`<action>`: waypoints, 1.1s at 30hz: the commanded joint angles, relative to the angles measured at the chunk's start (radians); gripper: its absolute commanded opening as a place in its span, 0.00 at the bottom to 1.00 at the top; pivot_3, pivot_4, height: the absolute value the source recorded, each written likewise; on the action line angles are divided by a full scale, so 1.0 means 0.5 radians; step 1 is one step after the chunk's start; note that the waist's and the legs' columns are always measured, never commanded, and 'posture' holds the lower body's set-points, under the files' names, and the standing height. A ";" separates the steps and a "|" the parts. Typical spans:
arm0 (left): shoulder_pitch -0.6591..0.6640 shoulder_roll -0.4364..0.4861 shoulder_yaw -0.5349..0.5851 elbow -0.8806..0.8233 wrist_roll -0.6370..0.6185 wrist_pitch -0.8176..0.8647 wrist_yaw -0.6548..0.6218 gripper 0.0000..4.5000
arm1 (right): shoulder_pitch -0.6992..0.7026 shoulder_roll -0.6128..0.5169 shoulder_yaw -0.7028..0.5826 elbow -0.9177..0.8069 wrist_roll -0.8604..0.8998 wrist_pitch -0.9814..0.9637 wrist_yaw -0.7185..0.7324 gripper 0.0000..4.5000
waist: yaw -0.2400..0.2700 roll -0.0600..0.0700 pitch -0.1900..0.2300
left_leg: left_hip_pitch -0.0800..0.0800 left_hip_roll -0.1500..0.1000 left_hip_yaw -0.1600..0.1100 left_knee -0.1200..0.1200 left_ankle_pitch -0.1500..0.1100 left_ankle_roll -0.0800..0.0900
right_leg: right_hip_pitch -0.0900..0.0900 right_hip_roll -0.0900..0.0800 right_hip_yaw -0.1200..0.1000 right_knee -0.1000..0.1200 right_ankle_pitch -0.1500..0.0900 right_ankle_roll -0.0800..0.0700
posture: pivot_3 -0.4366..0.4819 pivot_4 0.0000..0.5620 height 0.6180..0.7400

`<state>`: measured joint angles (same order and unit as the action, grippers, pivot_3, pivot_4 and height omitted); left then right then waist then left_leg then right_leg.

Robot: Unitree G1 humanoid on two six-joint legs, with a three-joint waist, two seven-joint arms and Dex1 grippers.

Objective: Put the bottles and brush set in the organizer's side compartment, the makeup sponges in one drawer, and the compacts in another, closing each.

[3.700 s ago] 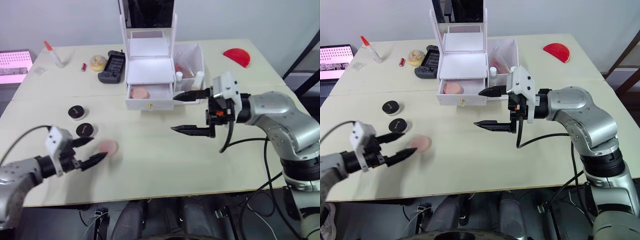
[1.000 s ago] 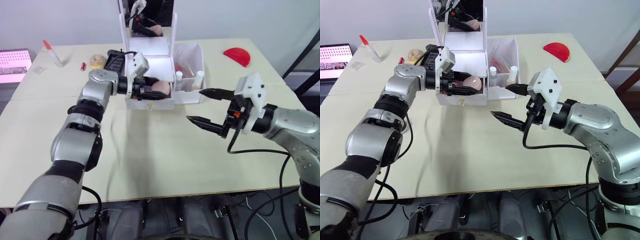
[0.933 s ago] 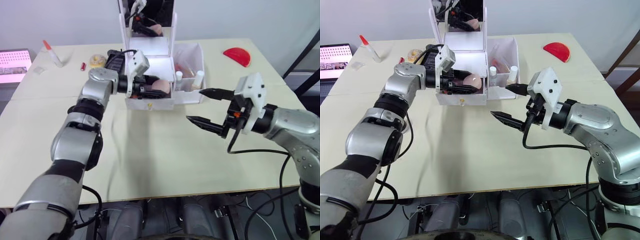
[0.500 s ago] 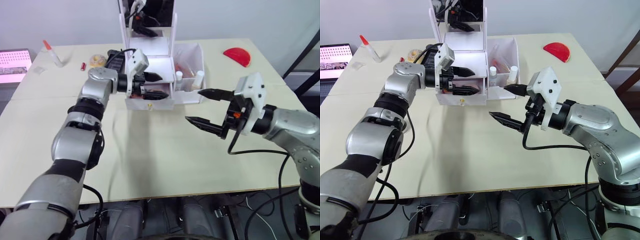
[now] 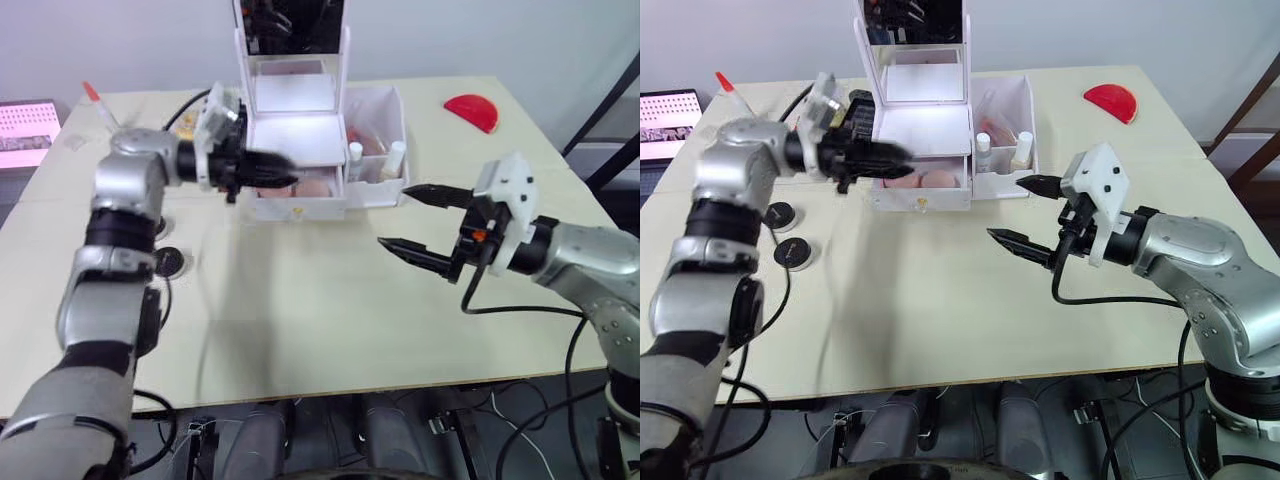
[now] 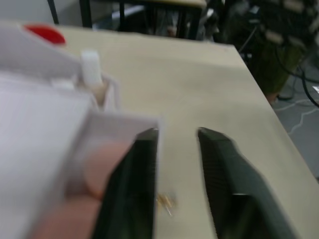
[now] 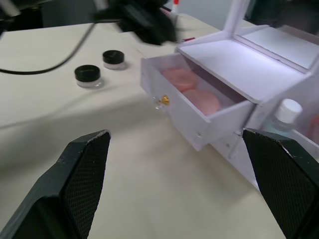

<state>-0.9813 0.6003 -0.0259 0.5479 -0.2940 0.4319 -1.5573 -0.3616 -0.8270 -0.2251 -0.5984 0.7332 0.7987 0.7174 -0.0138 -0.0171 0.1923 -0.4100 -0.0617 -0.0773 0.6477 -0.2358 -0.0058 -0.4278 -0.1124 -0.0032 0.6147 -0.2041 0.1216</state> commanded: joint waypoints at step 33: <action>-0.316 -0.447 0.043 0.845 0.251 -0.674 1.124 0.01 | 0.064 -0.158 -0.277 0.193 0.067 -0.161 0.178 1.00 | 0.057 -0.001 0.000 | 0.000 -0.002 0.001 0.008 0.000 0.000 | 0.004 -0.001 -0.001 -0.001 0.000 0.001 | 0.48 0.27 0.98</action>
<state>-1.1043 0.3684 -0.0349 0.9672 -0.1740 0.1167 -1.0357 -0.3143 -0.8901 -0.3413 -0.4728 0.7509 0.7190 0.8105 0.0144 -0.0175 0.1924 -0.4100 -0.0625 -0.0767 0.6522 -0.2357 -0.0060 -0.4255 -0.1130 -0.0035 0.6143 -0.2039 0.1220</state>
